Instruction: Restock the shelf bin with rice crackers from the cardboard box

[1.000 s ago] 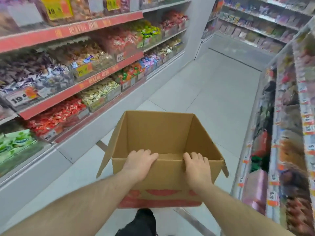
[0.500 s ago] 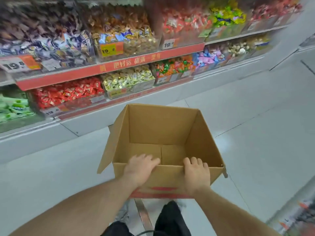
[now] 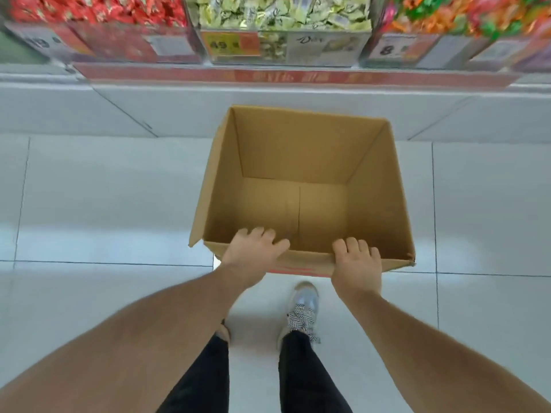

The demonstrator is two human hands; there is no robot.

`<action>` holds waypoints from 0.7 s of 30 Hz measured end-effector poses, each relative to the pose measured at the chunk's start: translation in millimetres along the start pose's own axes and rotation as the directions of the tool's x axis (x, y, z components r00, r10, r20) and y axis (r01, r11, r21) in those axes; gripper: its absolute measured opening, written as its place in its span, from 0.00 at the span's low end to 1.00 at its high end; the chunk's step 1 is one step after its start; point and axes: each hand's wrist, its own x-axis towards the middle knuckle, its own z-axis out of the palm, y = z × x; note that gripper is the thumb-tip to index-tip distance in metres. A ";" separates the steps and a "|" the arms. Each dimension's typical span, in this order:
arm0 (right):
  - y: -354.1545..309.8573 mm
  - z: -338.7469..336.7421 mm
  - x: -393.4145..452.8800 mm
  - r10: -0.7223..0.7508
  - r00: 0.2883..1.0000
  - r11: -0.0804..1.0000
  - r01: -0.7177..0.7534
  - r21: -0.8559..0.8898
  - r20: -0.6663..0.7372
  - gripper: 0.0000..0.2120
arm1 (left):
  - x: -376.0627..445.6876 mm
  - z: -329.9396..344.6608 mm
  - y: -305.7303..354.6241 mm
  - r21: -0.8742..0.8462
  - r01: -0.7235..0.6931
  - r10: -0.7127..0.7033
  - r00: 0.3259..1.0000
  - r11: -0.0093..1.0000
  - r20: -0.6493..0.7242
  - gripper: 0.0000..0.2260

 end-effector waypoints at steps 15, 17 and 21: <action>16.9 85.8 84.9 -0.052 0.999 0.998 0.053 -0.039 0.016 0.20 | 88.7 62.2 -8.6 0.073 0.061 -0.066 0.995 0.995 0.069 0.31; 13.6 75.1 80.4 -0.070 0.985 0.994 0.082 -0.068 0.157 0.21 | 86.5 60.7 -4.4 0.079 0.075 -0.082 0.992 0.994 0.098 0.30; 5.8 27.3 62.6 -0.115 0.937 0.992 0.128 -0.018 0.328 0.22 | 65.9 31.3 10.4 -0.052 0.121 -0.112 0.980 0.991 0.162 0.29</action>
